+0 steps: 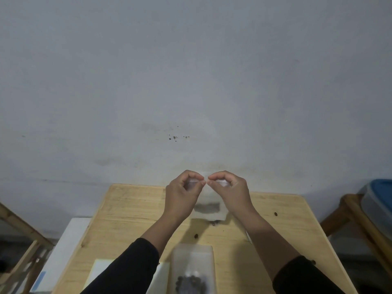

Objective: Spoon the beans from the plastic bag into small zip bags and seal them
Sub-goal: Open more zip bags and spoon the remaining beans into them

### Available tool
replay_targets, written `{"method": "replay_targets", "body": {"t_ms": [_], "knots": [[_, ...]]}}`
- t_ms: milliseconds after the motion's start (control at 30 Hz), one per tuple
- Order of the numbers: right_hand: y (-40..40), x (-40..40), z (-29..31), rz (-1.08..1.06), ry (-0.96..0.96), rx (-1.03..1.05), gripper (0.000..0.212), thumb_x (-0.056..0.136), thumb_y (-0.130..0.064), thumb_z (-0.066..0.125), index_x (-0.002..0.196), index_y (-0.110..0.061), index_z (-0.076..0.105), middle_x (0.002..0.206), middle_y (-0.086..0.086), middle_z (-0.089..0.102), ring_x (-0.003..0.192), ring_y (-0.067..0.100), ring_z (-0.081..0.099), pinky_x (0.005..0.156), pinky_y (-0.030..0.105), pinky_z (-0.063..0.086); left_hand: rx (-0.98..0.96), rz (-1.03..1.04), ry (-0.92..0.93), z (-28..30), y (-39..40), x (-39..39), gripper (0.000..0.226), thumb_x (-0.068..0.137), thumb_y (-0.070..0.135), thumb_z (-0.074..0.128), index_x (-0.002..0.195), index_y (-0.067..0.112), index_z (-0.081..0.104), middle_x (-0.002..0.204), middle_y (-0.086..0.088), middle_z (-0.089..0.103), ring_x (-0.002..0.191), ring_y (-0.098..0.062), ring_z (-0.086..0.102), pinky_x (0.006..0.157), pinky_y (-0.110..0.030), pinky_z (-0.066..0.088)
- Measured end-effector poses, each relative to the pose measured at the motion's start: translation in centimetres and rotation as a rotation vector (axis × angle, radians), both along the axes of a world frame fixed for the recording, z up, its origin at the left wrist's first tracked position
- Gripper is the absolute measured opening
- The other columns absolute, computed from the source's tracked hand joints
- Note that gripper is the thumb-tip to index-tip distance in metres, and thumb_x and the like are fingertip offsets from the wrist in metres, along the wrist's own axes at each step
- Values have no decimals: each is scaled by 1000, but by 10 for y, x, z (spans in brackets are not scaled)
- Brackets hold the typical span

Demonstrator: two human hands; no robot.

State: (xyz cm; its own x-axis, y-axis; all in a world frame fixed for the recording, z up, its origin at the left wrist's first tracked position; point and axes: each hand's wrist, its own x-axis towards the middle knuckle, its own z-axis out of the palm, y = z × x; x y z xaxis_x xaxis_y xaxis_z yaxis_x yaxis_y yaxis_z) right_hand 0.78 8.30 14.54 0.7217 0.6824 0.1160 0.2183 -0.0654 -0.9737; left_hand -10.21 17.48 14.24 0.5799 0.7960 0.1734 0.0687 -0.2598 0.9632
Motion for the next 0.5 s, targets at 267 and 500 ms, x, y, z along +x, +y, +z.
{"method": "replay_targets", "body": {"t_ms": [267,500], "knots": [[-11,-6,-20,36,61,-78,12,79,-13,73,84,-23,74,86,-10,72,84,1,66,77,16,51,-70,-1,70,-16,22,-13,11,85,22,68,92,29,66,86,23,63,81,-2,55,75,-19,44],[-23,-26,-64,1,161,-188,14,76,-14,75,80,-27,73,87,-12,71,87,7,66,79,20,50,-106,-75,303,-50,10,-44,23,82,12,70,95,31,67,98,21,61,96,-13,62,87,-29,52]]}}
